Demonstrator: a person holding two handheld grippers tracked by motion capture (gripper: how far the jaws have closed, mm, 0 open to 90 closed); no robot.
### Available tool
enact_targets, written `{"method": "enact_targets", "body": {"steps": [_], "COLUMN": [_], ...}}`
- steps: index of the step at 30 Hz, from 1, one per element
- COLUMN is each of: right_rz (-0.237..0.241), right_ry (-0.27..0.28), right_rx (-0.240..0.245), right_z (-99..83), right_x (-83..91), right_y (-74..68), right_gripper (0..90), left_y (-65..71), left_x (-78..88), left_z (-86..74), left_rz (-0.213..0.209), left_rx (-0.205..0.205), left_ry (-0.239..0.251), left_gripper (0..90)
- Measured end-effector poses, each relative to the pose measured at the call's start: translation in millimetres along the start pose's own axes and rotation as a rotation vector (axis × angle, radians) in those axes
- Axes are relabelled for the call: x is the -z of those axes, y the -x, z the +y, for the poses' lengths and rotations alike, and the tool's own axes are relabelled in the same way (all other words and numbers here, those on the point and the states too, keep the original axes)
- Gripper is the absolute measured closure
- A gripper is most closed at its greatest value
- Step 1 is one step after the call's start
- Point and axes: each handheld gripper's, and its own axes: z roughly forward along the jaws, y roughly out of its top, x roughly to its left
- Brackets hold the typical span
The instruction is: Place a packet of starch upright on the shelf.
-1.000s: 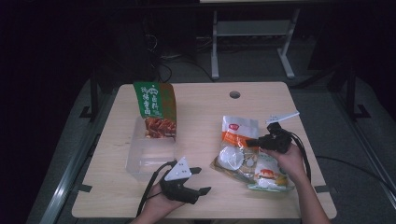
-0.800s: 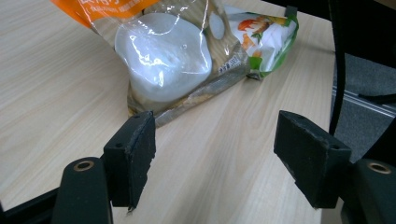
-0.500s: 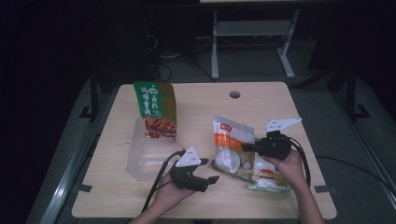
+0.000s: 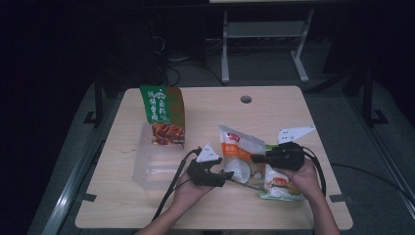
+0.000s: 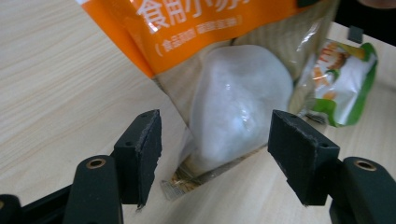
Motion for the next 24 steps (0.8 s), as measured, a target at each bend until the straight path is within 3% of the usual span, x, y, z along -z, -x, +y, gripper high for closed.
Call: {"method": "enact_targets", "body": {"steps": [4,7,8,15,16,20,24], "right_rz": [0.013,0.023,0.021,0.009,-0.002,-0.018,-0.043], "right_ry": [-0.004,-0.007,-0.005,-0.006,-0.007,-0.008,-0.019], "right_rx": [0.014,0.025,0.028,0.017,0.013,0.007,-0.008], "right_z": [1.0,2.0,2.3,1.9,2.0,2.7,4.6], "right_x": [-0.2,-0.5,-1.3,-1.5,-1.6,-2.8,-5.1], "right_y": [-1.9,-2.7,-2.4,0.0,0.3,0.9,0.6], "right_gripper": [89.6,89.6,89.6,89.5,89.4,89.4,86.8], "left_y": [-8.2,-10.6,-11.2,-11.0,-11.0,-6.8,-3.1], "left_x": [-7.6,-9.7,-11.8,-11.9,-9.5,-8.1,-6.4], "left_z": [2.8,3.7,3.5,5.0,6.4,6.6,5.1], "left_rz": [-0.020,-0.026,-0.059,-0.062,-0.047,-0.011,0.012], "left_rx": [0.070,0.083,0.094,0.095,0.072,0.038,0.029], "left_ry": [0.010,0.012,0.014,0.032,0.039,0.031,0.036], "left_gripper": [39.2,51.0,57.1,83.8,87.0,88.8,89.3]}}
